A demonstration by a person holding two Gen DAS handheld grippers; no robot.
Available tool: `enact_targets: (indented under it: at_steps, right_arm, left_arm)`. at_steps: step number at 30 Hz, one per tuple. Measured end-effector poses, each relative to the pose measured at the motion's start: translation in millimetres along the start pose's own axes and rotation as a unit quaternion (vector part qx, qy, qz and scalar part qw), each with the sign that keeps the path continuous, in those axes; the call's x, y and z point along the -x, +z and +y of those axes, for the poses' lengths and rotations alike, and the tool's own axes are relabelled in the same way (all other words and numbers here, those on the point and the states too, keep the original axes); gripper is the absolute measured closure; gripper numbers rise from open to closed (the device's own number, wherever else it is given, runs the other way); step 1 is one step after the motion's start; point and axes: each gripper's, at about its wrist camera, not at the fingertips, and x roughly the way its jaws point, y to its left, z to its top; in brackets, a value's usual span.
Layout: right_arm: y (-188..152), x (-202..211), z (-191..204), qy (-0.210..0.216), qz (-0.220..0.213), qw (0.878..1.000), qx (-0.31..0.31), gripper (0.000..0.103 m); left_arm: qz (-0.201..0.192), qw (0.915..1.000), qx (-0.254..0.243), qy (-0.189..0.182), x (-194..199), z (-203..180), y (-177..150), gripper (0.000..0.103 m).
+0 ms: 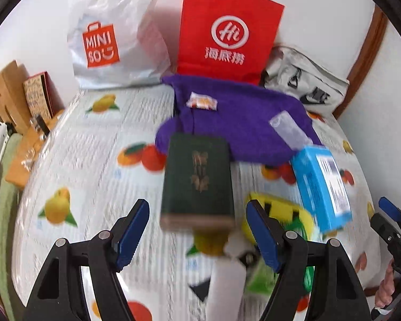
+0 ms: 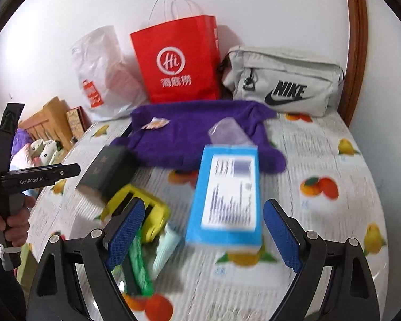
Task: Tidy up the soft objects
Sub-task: 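Move back and grasp the white sponge block with the left gripper, then grasp the black watch strap with the right gripper while the left holds the sponge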
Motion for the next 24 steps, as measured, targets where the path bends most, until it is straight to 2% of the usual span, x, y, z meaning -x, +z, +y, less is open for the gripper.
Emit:
enact_targets:
  at_steps: [6,13,14,15,17,18,23,24]
  right_arm:
    - [-32,16,12,0.002,-0.013,1.000,0.002,0.013]
    - [-56,18,20,0.021,-0.010,1.000,-0.001,0.013]
    - [-58,17,21,0.019,-0.008,1.000,0.005,0.013]
    - [-61,16,24,0.012,-0.006,1.000,0.013,0.013]
    - [-64,16,27,0.008,-0.008,1.000,0.023,0.013]
    - [-65,15,29,0.008,-0.008,1.000,0.026,0.013]
    - [-68,8,42,0.013,-0.007,0.999,0.045,0.016]
    - [-69,5,46,0.010,-0.006,0.999,0.052,0.020]
  left_arm:
    - [0.010,0.9992,-0.037,-0.013,2,-13,-44,0.030]
    - [0.037,0.9982,-0.047,0.000,-22,-19,-78,0.030]
    - [0.037,0.9981,-0.050,0.005,-25,-19,-80,0.034]
    - [0.034,0.9979,-0.054,0.010,-28,-20,-82,0.049]
    - [0.030,0.9976,-0.061,0.006,-31,-21,-85,0.069]
    - [0.026,0.9978,-0.060,-0.010,-29,-20,-85,0.073]
    - [0.007,0.9979,-0.062,0.019,-16,-13,-82,0.073]
    - [0.007,0.9982,-0.056,0.020,-14,-8,-81,0.073]
